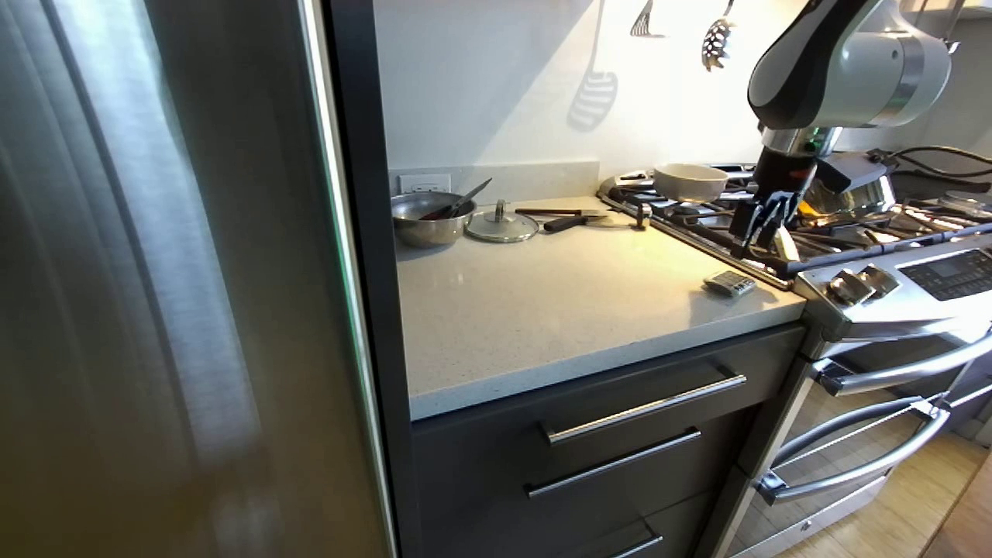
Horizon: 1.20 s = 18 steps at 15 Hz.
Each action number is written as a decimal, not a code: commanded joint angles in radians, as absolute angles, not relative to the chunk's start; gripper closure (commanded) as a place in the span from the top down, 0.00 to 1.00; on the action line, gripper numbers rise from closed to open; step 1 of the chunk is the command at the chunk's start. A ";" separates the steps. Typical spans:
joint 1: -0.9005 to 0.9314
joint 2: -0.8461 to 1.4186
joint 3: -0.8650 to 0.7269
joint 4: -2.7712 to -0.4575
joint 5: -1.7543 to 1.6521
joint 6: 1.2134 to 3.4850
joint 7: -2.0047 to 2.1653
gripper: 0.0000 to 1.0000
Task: Press the button on the calculator
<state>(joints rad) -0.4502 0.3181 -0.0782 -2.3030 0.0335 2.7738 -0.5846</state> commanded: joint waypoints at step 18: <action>-0.378 0.134 -0.149 -2.395 -0.006 2.727 -0.579 1.00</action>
